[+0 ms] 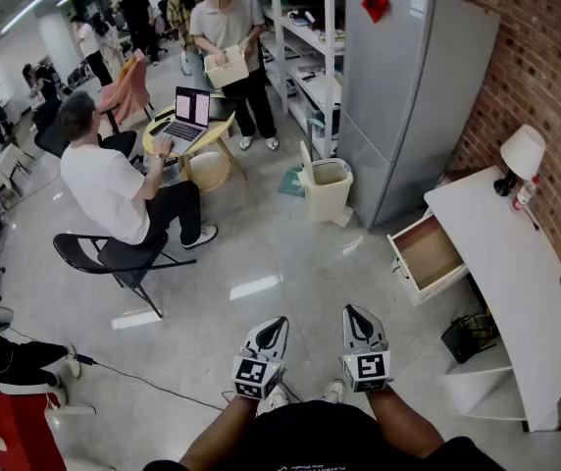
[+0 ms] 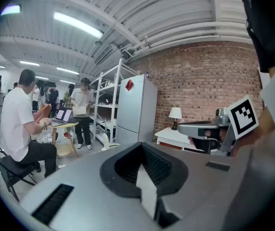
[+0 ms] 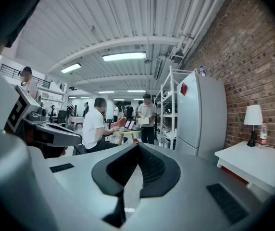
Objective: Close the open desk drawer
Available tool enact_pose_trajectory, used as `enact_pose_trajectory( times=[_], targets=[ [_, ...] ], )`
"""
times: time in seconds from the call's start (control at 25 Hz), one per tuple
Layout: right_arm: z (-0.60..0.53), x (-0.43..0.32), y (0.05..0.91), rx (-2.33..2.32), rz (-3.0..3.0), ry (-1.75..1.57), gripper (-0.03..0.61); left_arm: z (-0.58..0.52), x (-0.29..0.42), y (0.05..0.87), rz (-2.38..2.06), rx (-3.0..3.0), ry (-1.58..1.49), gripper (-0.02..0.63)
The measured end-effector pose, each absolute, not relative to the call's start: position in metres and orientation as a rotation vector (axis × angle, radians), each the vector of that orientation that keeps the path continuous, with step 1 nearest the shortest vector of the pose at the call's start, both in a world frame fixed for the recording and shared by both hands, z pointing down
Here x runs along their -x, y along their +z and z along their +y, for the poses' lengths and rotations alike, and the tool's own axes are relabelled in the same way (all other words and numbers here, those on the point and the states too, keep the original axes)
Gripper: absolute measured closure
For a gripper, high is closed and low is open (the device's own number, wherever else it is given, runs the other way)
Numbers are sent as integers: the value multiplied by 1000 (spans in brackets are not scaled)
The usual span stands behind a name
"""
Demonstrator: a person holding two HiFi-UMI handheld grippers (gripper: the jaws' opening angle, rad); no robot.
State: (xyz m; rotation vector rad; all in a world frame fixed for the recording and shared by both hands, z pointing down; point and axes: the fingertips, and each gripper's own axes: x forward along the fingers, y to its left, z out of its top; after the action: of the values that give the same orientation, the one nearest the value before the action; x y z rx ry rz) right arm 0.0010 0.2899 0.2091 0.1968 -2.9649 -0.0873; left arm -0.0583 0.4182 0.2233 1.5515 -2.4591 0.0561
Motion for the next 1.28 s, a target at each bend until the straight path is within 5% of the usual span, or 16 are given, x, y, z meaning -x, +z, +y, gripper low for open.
enact_pose_trajectory(
  times=[1.28],
  targets=[
    [378, 9, 202, -317, -3009, -53, 549, 472, 75, 219, -2357, -1776, 72, 607]
  ],
)
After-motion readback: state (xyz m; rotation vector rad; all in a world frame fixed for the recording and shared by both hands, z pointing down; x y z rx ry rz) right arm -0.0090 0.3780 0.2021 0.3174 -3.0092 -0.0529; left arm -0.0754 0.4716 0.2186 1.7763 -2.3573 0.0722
